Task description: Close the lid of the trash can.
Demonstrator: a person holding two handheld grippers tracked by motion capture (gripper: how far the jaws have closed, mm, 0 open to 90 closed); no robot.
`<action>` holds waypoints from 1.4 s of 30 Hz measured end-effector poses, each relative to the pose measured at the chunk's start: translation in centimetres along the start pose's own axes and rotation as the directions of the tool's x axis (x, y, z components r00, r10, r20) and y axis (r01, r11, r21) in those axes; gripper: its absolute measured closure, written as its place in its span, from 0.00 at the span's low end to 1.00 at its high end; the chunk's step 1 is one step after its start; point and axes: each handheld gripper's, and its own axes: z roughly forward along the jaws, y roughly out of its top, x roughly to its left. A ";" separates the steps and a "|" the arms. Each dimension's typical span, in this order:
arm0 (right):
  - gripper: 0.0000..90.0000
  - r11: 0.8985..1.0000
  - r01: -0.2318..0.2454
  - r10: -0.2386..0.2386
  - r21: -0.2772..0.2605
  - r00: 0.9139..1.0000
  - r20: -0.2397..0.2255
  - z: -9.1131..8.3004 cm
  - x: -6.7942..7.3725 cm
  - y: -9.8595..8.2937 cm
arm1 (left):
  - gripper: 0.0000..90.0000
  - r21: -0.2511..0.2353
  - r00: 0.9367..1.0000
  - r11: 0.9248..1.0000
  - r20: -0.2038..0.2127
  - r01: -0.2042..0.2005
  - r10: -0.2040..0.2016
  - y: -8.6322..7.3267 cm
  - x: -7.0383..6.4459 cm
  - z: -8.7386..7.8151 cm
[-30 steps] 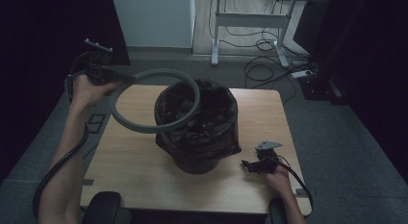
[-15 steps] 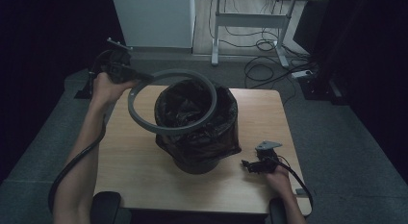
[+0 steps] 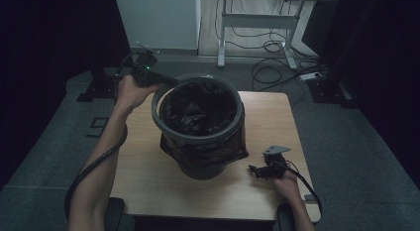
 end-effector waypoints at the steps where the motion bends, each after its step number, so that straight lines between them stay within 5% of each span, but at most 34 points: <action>1: 0.13 1.000 0.000 0.000 0.000 1.000 0.000 0.0 0.0 0.0 | 0.87 0.000 1.000 1.000 -0.005 -0.006 0.006 0.0 -0.1 0.2; 14: 0.13 1.000 0.000 0.000 0.000 1.000 0.000 0.0 0.0 0.0 | 0.86 0.037 0.992 0.995 -0.079 -0.092 0.095 -0.7 -0.8 1.9; 22: 0.13 1.000 0.001 -0.001 0.000 1.000 0.000 0.0 0.0 0.0 | 0.85 0.013 0.987 0.992 -0.098 -0.128 0.129 -1.2 -1.0 2.0; 30: 0.13 1.000 0.015 -0.015 0.007 1.000 -0.014 0.0 -0.1 0.1 | 0.80 0.008 0.973 0.982 -0.139 -0.186 0.186 -1.4 -1.4 2.0; 33: 0.13 1.000 0.014 -0.014 0.023 1.000 -0.022 0.0 -0.1 0.3 | 0.77 -0.001 0.957 0.968 -0.148 -0.253 0.250 -1.7 -1.3 2.0; 42: 0.13 0.999 -0.021 0.022 0.026 0.998 -0.058 -1.1 -0.5 1.2 | 0.63 -0.088 0.976 0.975 -0.101 -0.203 0.194 -2.6 0.1 2.1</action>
